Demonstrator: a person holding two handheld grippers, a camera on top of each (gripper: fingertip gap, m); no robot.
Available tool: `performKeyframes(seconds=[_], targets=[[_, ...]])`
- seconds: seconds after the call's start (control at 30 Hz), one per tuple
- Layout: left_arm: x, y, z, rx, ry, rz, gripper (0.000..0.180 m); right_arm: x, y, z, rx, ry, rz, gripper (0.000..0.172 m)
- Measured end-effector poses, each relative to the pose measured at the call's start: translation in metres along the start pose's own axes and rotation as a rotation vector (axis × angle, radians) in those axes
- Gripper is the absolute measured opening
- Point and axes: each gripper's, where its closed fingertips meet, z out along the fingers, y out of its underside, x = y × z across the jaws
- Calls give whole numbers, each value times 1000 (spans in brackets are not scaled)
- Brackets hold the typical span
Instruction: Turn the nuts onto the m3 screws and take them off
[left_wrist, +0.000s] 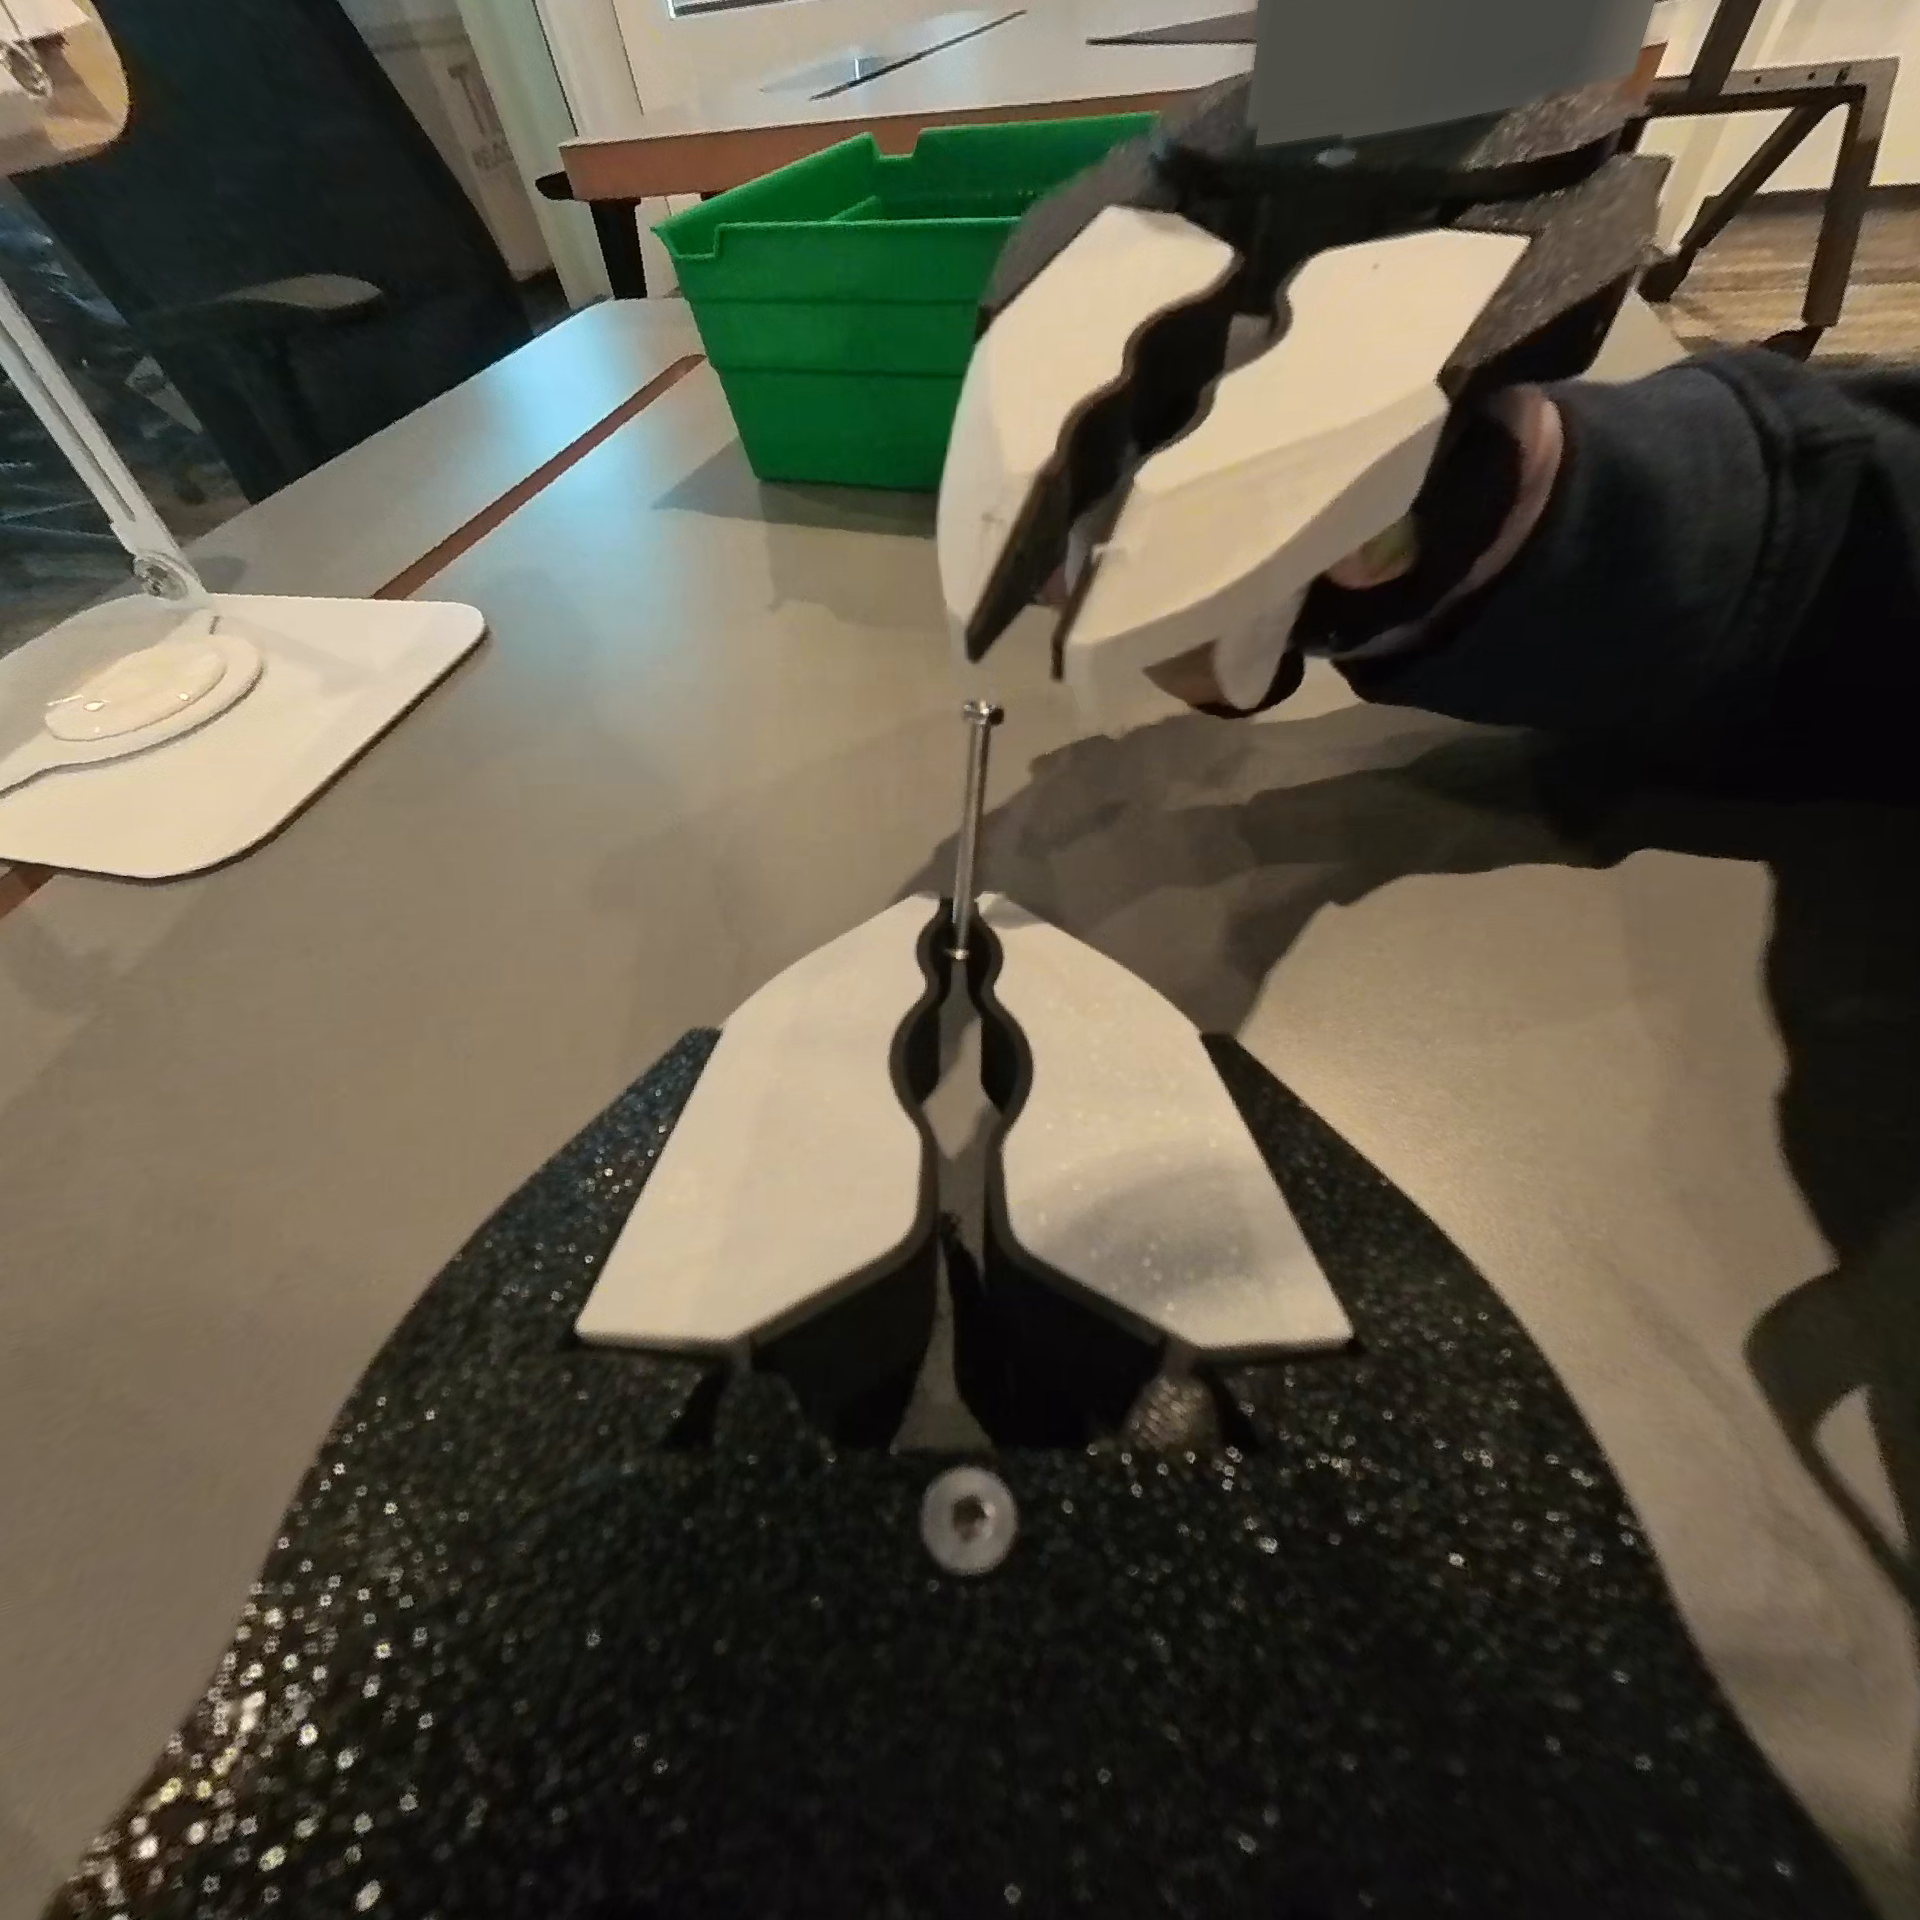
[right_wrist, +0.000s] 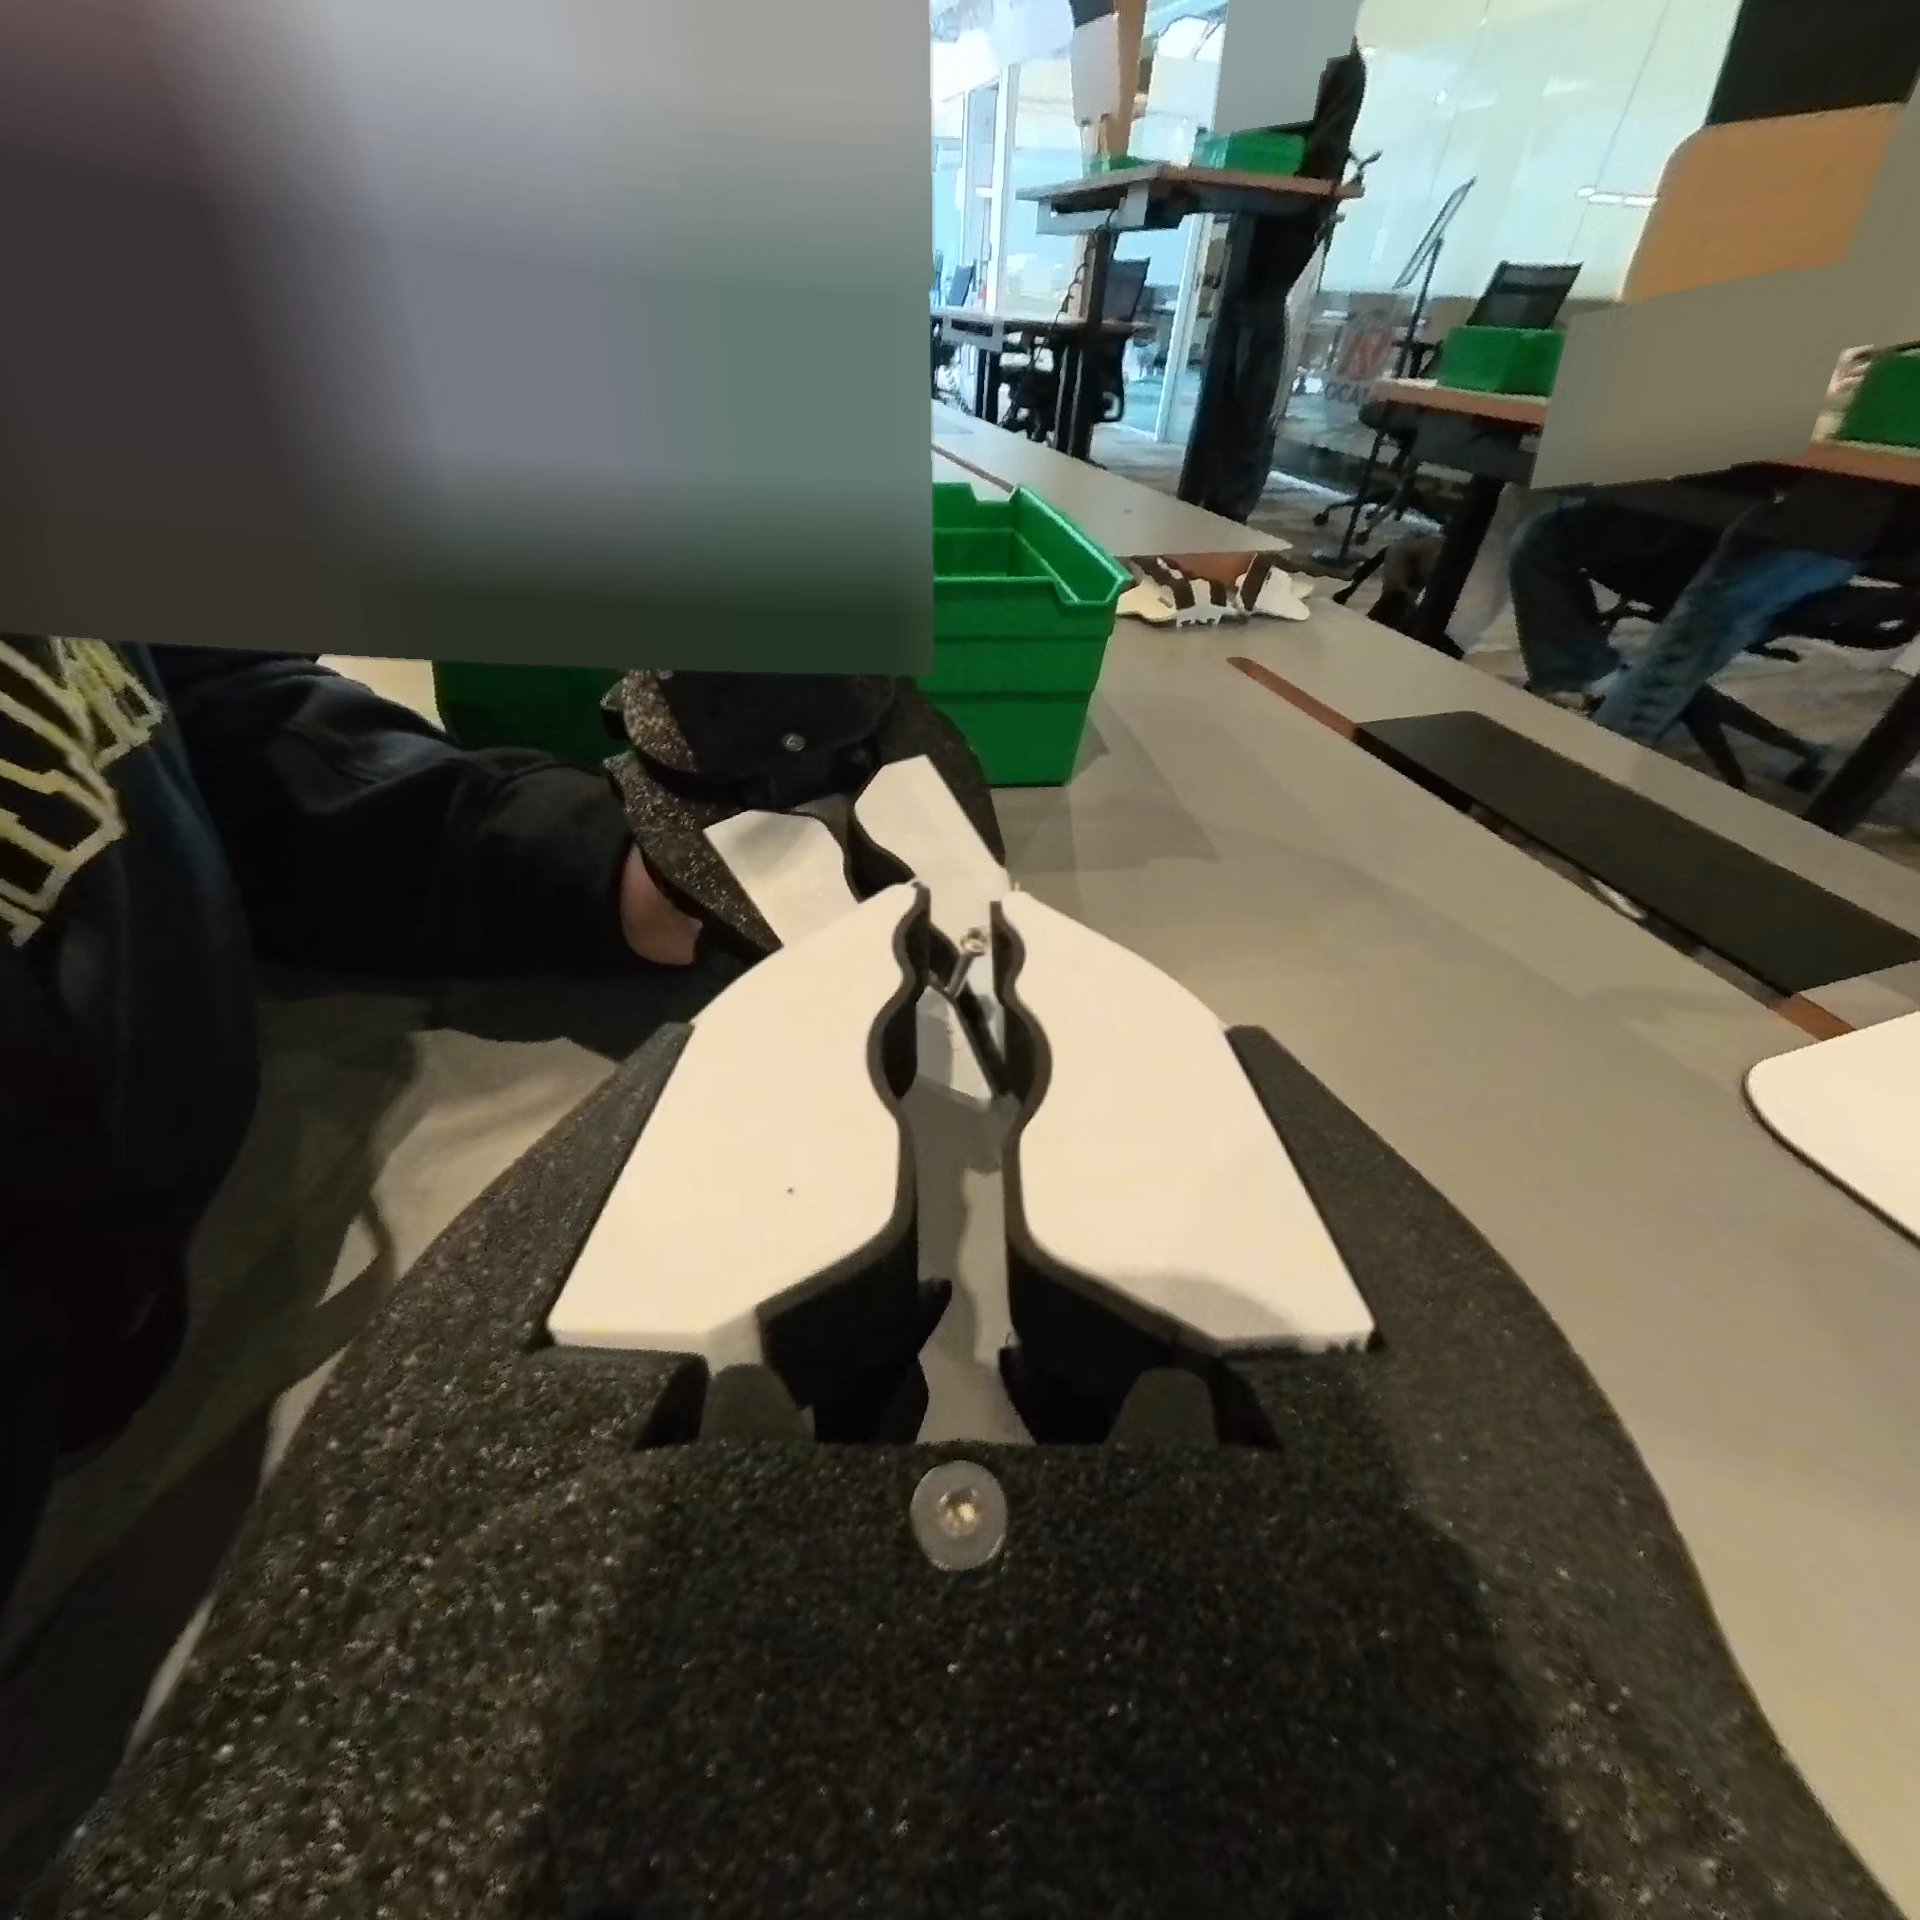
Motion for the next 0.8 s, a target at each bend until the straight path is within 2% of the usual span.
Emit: performKeyframes(seconds=[0.13,0.27,0.53,0.8], targets=[[-1,-2,-1,17,2,-21,1,6,-4,0,105,22,61,22],[1,-5,-2,41,27,-44,1,2,-7,5,225,-50,189,38],[11,-7,0,50,94,-50,1,-13,-9,19,260,-145,208,44],[13,-8,-1,57,110,-57,1,-13,-9,19,266,-139,199,41]])
